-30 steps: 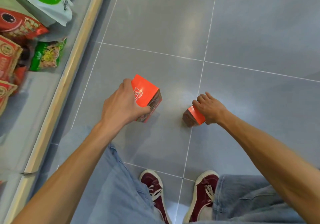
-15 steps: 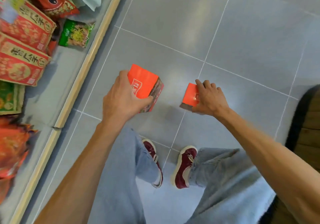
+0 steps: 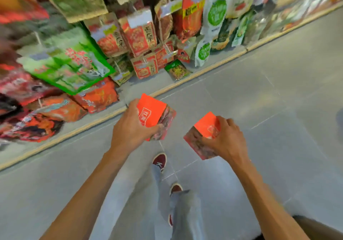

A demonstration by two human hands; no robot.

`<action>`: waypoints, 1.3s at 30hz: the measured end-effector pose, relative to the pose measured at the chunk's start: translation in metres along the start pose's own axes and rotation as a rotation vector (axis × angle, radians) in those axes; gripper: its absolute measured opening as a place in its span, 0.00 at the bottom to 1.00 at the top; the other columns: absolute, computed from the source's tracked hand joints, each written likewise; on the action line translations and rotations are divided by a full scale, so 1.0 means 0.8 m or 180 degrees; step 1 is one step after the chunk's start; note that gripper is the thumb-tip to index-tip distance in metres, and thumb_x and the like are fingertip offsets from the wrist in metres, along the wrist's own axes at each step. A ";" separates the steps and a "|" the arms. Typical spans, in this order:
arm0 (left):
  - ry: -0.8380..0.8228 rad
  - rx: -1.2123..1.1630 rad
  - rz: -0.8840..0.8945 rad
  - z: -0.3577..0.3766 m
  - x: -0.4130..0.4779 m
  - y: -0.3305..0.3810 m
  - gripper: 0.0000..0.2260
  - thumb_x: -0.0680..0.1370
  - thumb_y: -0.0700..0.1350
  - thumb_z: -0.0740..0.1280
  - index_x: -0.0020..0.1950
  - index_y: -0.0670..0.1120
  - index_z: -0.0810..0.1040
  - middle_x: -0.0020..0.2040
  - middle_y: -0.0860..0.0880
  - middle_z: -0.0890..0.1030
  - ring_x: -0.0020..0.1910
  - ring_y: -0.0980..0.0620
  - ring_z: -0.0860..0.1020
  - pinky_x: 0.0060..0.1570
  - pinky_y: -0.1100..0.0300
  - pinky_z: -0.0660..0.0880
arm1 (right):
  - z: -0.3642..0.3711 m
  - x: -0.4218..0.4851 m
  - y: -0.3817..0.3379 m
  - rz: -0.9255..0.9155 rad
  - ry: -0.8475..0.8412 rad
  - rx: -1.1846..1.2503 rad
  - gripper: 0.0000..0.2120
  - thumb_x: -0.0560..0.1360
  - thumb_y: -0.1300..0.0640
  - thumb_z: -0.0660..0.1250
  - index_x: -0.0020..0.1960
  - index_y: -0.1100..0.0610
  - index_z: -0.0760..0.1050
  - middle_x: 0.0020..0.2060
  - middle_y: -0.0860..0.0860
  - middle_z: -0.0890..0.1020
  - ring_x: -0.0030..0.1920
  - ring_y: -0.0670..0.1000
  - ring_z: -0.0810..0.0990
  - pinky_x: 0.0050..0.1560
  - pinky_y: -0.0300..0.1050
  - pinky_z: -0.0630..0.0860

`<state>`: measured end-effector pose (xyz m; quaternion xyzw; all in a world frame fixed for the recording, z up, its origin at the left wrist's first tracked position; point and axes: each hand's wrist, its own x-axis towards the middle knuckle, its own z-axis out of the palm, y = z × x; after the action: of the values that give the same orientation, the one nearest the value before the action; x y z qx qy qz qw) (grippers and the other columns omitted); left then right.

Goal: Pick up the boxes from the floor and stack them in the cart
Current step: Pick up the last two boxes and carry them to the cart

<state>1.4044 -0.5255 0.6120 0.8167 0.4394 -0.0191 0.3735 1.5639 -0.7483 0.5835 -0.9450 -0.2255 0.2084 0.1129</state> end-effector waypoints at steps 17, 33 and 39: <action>0.2448 -0.0913 -0.1769 -0.168 -0.461 -0.219 0.41 0.66 0.63 0.76 0.72 0.52 0.62 0.62 0.52 0.76 0.57 0.48 0.77 0.50 0.54 0.71 | 0.009 -0.296 -0.316 -0.2803 -0.0280 -0.0316 0.45 0.60 0.26 0.69 0.69 0.49 0.67 0.58 0.51 0.75 0.59 0.55 0.74 0.57 0.52 0.71; 0.4386 -0.1404 -0.3370 -0.294 -0.930 -0.592 0.39 0.62 0.65 0.75 0.68 0.56 0.64 0.55 0.56 0.76 0.50 0.51 0.79 0.50 0.47 0.78 | 0.279 -0.832 -0.675 -0.4561 -0.1112 -0.0107 0.45 0.61 0.27 0.70 0.69 0.50 0.67 0.60 0.50 0.74 0.60 0.54 0.73 0.58 0.52 0.71; 0.4637 -0.1589 -0.3952 -0.313 -1.052 -0.697 0.40 0.63 0.62 0.77 0.70 0.53 0.64 0.57 0.52 0.77 0.49 0.50 0.78 0.50 0.48 0.78 | 0.392 -0.985 -0.757 -0.4917 -0.1591 -0.0399 0.44 0.59 0.29 0.71 0.68 0.49 0.66 0.59 0.48 0.74 0.59 0.53 0.74 0.58 0.51 0.72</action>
<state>0.4062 -0.7740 0.7641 0.1514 0.9036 0.3888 0.0971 0.5555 -0.5553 0.7611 -0.4529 -0.8435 0.2634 0.1180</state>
